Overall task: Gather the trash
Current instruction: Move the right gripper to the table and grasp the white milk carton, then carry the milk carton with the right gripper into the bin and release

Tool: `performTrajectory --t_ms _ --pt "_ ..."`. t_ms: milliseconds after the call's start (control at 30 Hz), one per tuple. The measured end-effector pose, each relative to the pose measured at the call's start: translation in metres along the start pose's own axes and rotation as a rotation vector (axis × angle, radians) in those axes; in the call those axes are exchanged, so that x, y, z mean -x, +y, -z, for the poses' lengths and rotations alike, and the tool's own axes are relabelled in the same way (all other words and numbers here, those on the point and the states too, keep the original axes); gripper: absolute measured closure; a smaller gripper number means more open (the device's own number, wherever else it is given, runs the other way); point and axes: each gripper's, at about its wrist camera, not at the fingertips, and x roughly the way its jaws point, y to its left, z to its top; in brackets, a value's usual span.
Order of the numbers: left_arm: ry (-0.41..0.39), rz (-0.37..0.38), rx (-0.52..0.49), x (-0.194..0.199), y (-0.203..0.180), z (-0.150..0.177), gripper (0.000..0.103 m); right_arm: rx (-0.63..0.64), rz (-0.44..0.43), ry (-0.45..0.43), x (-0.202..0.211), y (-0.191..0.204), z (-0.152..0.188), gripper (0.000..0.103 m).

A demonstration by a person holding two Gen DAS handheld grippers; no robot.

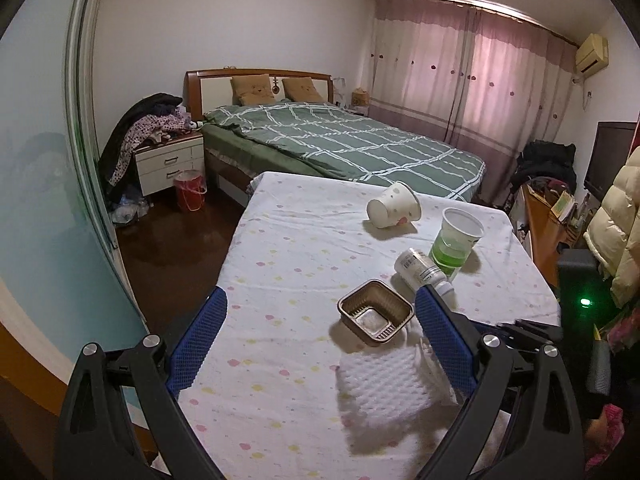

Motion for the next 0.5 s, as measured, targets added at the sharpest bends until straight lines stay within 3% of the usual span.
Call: performTrajectory --t_ms 33,200,500 --pt "0.000 0.000 -0.003 0.000 -0.001 0.000 0.009 0.001 -0.002 0.009 -0.003 0.001 -0.001 0.074" --pt "-0.004 -0.002 -0.016 0.004 -0.005 0.002 0.009 0.008 -0.015 0.001 0.003 0.005 0.001 0.075" --pt "0.013 0.003 -0.021 0.001 -0.015 0.010 0.009 -0.057 -0.015 -0.116 0.062 -0.022 0.000 0.075"
